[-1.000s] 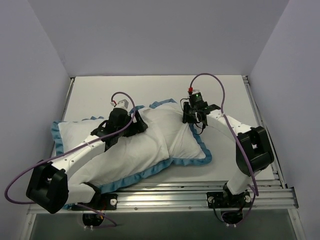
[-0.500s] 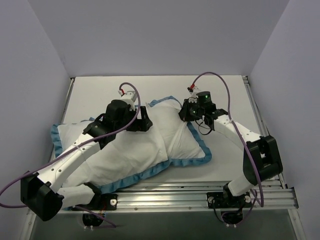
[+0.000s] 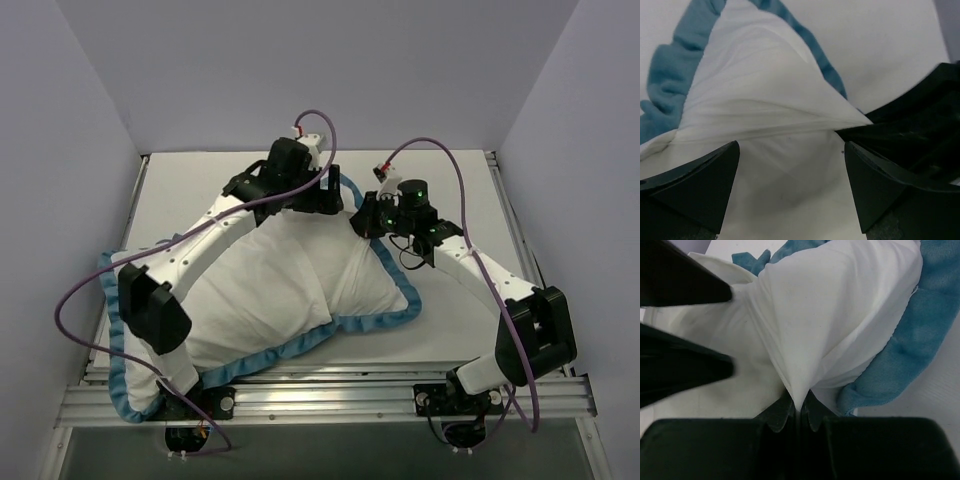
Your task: Remove the pillowcase from the pillow
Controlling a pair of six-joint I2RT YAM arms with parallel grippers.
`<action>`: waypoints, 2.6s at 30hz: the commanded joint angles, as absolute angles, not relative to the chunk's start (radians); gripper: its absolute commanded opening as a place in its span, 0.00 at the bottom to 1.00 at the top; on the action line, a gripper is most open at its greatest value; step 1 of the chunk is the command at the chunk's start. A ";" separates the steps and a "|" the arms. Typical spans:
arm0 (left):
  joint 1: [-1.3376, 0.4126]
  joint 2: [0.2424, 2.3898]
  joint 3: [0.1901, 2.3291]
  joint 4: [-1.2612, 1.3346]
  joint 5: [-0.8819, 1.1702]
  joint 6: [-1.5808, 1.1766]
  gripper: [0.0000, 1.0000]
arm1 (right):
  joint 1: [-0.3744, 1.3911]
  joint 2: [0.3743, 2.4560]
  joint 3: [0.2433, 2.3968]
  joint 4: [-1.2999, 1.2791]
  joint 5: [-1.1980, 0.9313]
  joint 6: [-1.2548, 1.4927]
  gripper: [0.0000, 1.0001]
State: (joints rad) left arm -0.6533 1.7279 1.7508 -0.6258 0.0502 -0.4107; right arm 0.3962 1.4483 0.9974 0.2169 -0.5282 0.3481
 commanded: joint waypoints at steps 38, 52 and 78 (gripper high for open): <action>-0.818 1.459 1.335 -0.831 0.353 -0.308 0.02 | 0.353 1.646 1.393 0.134 -0.230 0.454 0.00; -1.017 1.315 1.229 -0.796 0.431 -0.221 0.02 | 0.291 1.787 1.498 0.052 -0.256 0.476 0.00; -0.580 1.742 1.660 -0.474 -0.061 -0.528 0.02 | 0.316 1.439 1.161 -0.126 -0.141 0.359 0.28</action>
State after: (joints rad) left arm -0.6117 1.7077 1.5787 -0.5228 0.0006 -0.4965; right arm 0.3309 1.4834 1.1084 -0.0986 -0.2283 0.3923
